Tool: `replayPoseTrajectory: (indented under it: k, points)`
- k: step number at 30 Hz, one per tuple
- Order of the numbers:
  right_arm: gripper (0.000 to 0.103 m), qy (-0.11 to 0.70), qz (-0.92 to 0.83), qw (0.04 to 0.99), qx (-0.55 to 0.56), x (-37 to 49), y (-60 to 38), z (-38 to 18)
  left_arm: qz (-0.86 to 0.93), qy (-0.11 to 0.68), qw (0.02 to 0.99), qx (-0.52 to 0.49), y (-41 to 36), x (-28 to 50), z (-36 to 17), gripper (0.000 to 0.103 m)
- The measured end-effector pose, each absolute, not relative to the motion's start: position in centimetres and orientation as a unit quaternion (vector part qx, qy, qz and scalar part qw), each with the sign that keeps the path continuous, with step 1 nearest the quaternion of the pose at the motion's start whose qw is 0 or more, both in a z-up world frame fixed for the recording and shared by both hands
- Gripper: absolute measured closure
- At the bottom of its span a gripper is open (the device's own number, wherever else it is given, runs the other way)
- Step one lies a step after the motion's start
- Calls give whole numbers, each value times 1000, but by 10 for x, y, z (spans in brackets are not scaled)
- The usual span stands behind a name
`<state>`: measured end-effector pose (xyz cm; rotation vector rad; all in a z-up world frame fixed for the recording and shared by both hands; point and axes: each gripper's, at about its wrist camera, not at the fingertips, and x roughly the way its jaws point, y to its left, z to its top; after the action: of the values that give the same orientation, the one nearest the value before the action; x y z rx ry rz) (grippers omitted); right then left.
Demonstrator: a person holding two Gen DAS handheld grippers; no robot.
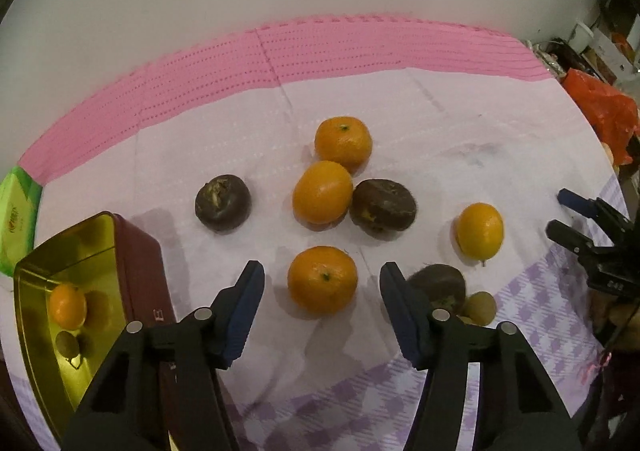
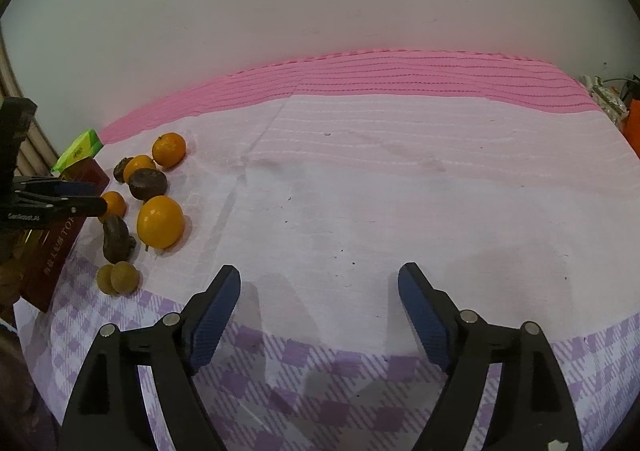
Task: Organize fruits
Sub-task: 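Reach the left gripper to another mandarin and grasp it, then lift the mandarin with the left gripper while the right gripper grasps a dark passion fruit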
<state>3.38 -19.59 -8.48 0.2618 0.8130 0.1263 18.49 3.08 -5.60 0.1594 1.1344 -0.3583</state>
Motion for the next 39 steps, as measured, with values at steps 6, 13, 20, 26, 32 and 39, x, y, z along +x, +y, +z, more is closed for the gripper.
replayPoseTrajectory:
  k: [6,13,20,26,32,39]
  points:
    - [21,396,61,908,121,34,-193,-85,-160,551,816,66,34,197,-76,64]
    - [18,398,61,908,117,35,-189,-85,-149,527,837,25,33,173,-59,65]
    - [17,395,53,909,124,35,-192,-85,-121,487,864,-42,52,110,-8,65]
    - [39,351,114,920,133,21,-183,-59,-97,470,874,-75,75,69,22,65]
    - [43,341,289,894,28,30,-92,-9,-66,468,875,-102,105,43,32,65]
    - [43,383,310,869,-41,66,-35,-24,-46,448,887,-102,126,26,43,65]
